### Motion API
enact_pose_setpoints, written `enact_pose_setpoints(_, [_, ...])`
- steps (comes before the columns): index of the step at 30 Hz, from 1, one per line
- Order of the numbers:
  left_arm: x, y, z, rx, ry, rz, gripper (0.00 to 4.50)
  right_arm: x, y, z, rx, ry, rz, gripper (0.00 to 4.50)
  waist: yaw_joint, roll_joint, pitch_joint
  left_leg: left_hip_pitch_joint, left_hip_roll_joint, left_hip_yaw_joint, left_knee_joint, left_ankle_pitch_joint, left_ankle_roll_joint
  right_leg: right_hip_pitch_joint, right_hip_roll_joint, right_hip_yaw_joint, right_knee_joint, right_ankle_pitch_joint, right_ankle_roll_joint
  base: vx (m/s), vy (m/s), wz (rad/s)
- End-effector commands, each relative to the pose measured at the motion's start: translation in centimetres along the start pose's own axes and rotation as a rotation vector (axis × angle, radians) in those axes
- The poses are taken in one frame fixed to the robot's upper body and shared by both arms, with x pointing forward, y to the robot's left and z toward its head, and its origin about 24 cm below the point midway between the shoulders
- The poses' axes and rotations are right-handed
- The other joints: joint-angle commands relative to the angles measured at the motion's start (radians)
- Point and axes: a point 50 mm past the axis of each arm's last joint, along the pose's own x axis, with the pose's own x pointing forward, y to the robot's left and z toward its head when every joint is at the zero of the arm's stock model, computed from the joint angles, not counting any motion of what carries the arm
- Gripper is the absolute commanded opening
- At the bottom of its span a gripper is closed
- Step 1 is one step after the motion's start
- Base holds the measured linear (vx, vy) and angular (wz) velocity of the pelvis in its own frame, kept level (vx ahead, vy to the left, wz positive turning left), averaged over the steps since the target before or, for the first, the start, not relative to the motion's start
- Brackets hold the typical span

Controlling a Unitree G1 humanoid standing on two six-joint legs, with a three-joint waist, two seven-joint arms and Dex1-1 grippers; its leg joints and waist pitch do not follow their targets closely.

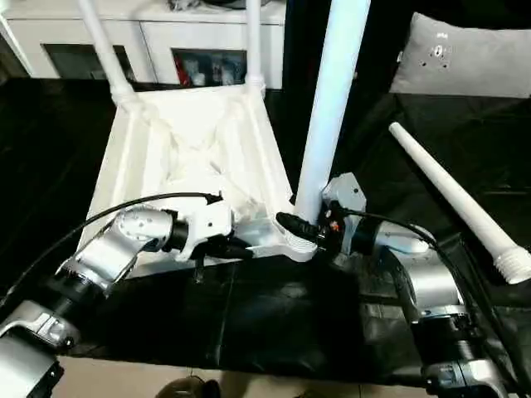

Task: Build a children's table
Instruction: Insert table leg to table base

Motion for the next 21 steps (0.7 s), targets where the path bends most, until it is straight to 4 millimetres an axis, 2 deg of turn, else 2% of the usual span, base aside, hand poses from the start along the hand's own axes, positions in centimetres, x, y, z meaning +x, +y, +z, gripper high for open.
enact_pose_setpoints(1, [-0.6,0.8,1.7,0.050,-0.044,0.040,0.00,0.9,2.1,-4.3,0.121,0.167,0.062,1.91,-0.006,-0.001,-0.036,0.021,0.089,-0.037,-0.096,-0.288,0.029,0.022,-0.088,0.050,-0.085,-0.156,-0.257,0.000,0.000,0.00])
enact_pose_setpoints(2, [-0.6,0.7,1.6,0.043,-0.044,0.043,0.00,0.9,2.1,-4.3,0.120,0.168,0.057,1.91,-0.006,-0.001,-0.036,0.021,0.089,-0.037,-0.096,-0.288,0.029,0.022,-0.088,0.050,-0.085,-0.156,-0.257,0.000,0.000,0.00])
enact_pose_setpoints(4, [-0.8,0.3,1.3,-0.015,-0.057,0.082,0.00,1.1,1.7,-4.4,0.117,0.173,-0.018,1.91,-0.008,0.007,-0.037,0.023,0.093,-0.038,-0.099,-0.287,0.021,0.022,-0.089,0.050,-0.081,-0.139,-0.266,0.000,0.000,0.00])
enact_pose_setpoints(5, [-0.8,0.0,1.2,-0.039,-0.061,0.094,0.00,1.2,1.5,-4.5,0.123,0.176,-0.054,1.91,-0.013,0.002,-0.037,0.019,0.094,-0.039,-0.102,-0.296,0.015,0.025,-0.090,0.049,-0.081,-0.140,-0.269,0.000,0.000,0.00])
enact_pose_setpoints(6, [-0.8,-0.1,1.1,-0.046,-0.063,0.097,0.00,1.2,1.4,-4.5,0.126,0.177,-0.066,1.91,-0.014,0.003,-0.035,0.020,0.092,-0.039,-0.102,-0.299,0.016,0.023,-0.088,0.049,-0.084,-0.146,-0.267,0.000,0.000,0.00])
enact_pose_setpoints(7, [-0.7,-1.5,0.7,-0.103,-0.055,0.117,0.00,1.4,0.7,-4.5,0.141,0.185,-0.163,1.91,-0.019,0.003,-0.034,0.020,0.091,-0.038,-0.104,-0.320,0.012,0.022,-0.088,0.050,-0.086,-0.174,-0.264,0.000,0.000,0.00])
enact_pose_setpoints(8, [-0.7,-2.0,0.6,-0.110,-0.047,0.118,0.00,1.4,0.6,-4.5,0.145,0.183,-0.184,1.91,-0.029,-0.003,-0.031,0.015,0.093,-0.041,-0.110,-0.329,0.004,0.023,-0.089,0.049,-0.084,-0.192,-0.263,0.000,0.000,0.00])
enact_pose_setpoints(9, [-0.5,-2.8,0.6,-0.136,-0.045,0.128,0.00,1.6,0.3,-4.4,0.149,0.177,-0.211,1.91,-0.037,0.000,-0.028,0.014,0.092,-0.042,-0.111,-0.350,-0.001,0.022,-0.089,0.050,-0.088,-0.239,-0.251,0.000,0.000,0.00])
enact_pose_setpoints(11, [-0.4,-3.2,0.7,-0.158,-0.047,0.137,0.00,1.7,0.2,-4.2,0.153,0.173,-0.227,1.91,-0.049,0.002,-0.023,0.013,0.090,-0.045,-0.113,-0.382,-0.008,0.018,-0.087,0.050,-0.095,-0.306,-0.230,0.000,0.000,0.00])
enact_pose_setpoints(12, [-0.3,-3.6,0.9,-0.173,-0.051,0.146,0.00,1.8,0.0,-4.2,0.156,0.175,-0.241,1.91,-0.054,-0.003,-0.024,0.012,0.089,-0.046,-0.113,-0.387,-0.013,0.016,-0.087,0.052,-0.096,-0.326,-0.221,0.000,0.000,0.00])
enact_pose_setpoints(15, [0.9,-4.7,2.6,-0.214,-0.078,0.190,0.00,2.4,-0.8,-4.0,0.176,0.175,-0.309,1.91,-0.059,-0.005,-0.021,0.012,0.090,-0.044,-0.113,-0.378,-0.012,0.011,-0.086,0.054,-0.102,-0.325,-0.216,0.000,0.000,0.00])
enact_pose_setpoints(16, [1.3,-4.9,3.2,-0.223,-0.088,0.203,0.00,2.6,-0.8,-3.9,0.174,0.172,-0.312,1.91,-0.061,-0.010,-0.022,0.013,0.089,-0.042,-0.111,-0.374,-0.010,0.011,-0.086,0.055,-0.103,-0.325,-0.217,0.000,0.000,0.00])
enact_pose_setpoints(19, [1.9,-5.0,4.1,-0.238,-0.093,0.229,0.00,2.9,-0.7,-3.7,0.170,0.164,-0.305,1.91,-0.058,-0.011,-0.020,0.013,0.085,-0.039,-0.108,-0.358,0.003,0.009,-0.086,0.057,-0.110,-0.348,-0.208,0.000,0.000,0.00])
enact_pose_setpoints(20, [2.1,-5.1,4.3,-0.246,-0.090,0.240,0.00,3.1,-0.6,-3.6,0.170,0.162,-0.299,1.91,-0.058,-0.011,-0.020,0.012,0.087,-0.040,-0.109,-0.355,0.005,0.010,-0.086,0.057,-0.109,-0.341,-0.207,0.000,0.000,0.00])
enact_pose_setpoints(21, [2.6,-5.2,4.4,-0.259,-0.067,0.264,0.00,3.4,-0.3,-3.5,0.171,0.156,-0.284,1.91,-0.056,-0.005,-0.023,0.015,0.089,-0.039,-0.109,-0.334,0.009,0.010,-0.082,0.056,-0.107,-0.295,-0.211,0.000,0.000,0.00])
